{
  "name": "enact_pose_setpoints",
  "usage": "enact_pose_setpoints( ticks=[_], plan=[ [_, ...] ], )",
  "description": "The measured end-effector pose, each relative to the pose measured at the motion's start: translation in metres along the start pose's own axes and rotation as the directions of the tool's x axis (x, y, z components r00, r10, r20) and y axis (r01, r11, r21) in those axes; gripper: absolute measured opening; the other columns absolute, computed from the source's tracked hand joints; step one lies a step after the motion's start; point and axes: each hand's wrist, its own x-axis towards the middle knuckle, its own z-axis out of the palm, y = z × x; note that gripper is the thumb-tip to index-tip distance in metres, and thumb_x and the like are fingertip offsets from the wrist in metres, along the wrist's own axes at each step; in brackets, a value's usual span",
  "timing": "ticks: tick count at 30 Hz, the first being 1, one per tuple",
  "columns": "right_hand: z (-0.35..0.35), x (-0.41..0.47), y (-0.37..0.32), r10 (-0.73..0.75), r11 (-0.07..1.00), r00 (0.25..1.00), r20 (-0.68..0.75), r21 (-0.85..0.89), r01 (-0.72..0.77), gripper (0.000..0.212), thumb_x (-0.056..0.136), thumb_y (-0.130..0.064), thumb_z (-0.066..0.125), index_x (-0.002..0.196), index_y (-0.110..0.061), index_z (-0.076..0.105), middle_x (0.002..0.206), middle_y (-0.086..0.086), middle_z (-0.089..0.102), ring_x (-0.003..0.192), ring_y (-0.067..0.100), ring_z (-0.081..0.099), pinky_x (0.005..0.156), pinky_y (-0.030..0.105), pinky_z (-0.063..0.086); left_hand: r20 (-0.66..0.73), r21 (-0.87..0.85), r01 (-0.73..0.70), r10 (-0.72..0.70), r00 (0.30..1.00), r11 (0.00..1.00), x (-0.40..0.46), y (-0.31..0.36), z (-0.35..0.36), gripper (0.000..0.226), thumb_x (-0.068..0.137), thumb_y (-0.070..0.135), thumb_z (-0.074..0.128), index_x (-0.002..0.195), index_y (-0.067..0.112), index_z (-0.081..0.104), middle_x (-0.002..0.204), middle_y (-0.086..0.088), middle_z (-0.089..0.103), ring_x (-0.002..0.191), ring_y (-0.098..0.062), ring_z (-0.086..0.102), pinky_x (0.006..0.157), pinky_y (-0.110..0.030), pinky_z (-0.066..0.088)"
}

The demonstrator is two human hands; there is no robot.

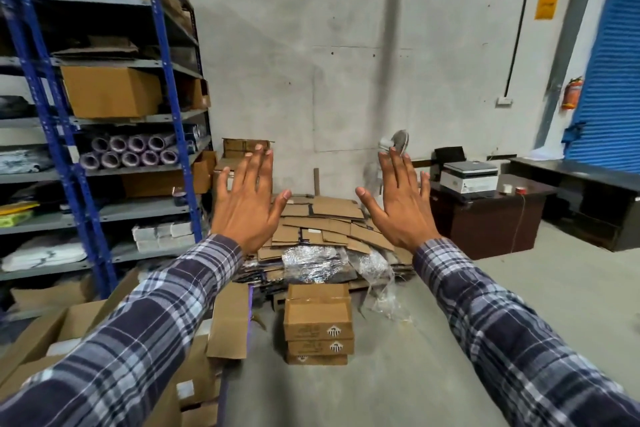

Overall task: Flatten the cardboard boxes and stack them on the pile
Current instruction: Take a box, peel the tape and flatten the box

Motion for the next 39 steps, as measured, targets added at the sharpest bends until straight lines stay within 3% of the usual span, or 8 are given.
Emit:
enact_pose_setpoints(
  ticks=[14, 26, 35, 39],
  plan=[
    [0.227, 0.239, 0.127, -0.029, 0.998, 0.995, 0.095, 0.052, 0.024, 0.089, 0.096, -0.082, 0.006, 0.166, -0.028, -0.004, 0.175, -0.001, -0.011, 0.161, 0.02, -0.011, 0.127, 0.063, 0.001, 0.108, 0.057, 0.074, -0.08, 0.991, 0.996, 0.2, -0.035, 0.257, 0.079, 0.107, 0.064, 0.017, 0.168, 0.016, 0.003, 0.176, -0.007, 0.004, 0.161, -0.025, 0.013, 0.126, -0.06, 0.015],
    [0.53, 0.387, 0.227, 0.043, 0.999, 0.959, 0.279, 0.016, -0.05, 0.086, 0.1, -0.077, 0.015, 0.167, -0.028, -0.005, 0.175, 0.002, -0.011, 0.16, 0.021, -0.012, 0.126, 0.063, -0.004, 0.266, 0.006, 0.085, -0.083, 0.961, 0.996, 0.322, -0.105, 0.589, 0.078, 0.107, 0.062, 0.016, 0.168, 0.014, 0.004, 0.176, -0.007, 0.002, 0.161, -0.026, 0.014, 0.126, -0.062, 0.017],
    [0.757, 0.421, 0.292, 0.126, 0.988, 0.877, 0.463, 0.023, -0.154, 0.086, 0.099, -0.078, 0.016, 0.167, -0.027, 0.001, 0.176, 0.001, -0.005, 0.161, 0.022, -0.004, 0.127, 0.058, -0.005, 0.423, -0.019, 0.128, -0.108, 0.9, 0.992, 0.345, -0.139, 0.821, 0.075, 0.106, 0.059, 0.03, 0.164, 0.012, 0.024, 0.171, -0.012, 0.025, 0.154, -0.031, 0.032, 0.123, -0.059, 0.024],
    [0.855, 0.403, 0.322, 0.144, 0.981, 0.833, 0.534, 0.033, -0.19, 0.086, 0.099, -0.077, 0.016, 0.167, -0.026, 0.002, 0.176, 0.001, -0.001, 0.162, 0.021, -0.003, 0.128, 0.059, 0.0, 0.488, -0.042, 0.159, -0.119, 0.865, 0.986, 0.316, -0.147, 0.916, 0.074, 0.107, 0.058, 0.031, 0.166, 0.016, 0.018, 0.174, -0.008, 0.019, 0.157, -0.028, 0.025, 0.125, -0.058, 0.018]
  ],
)
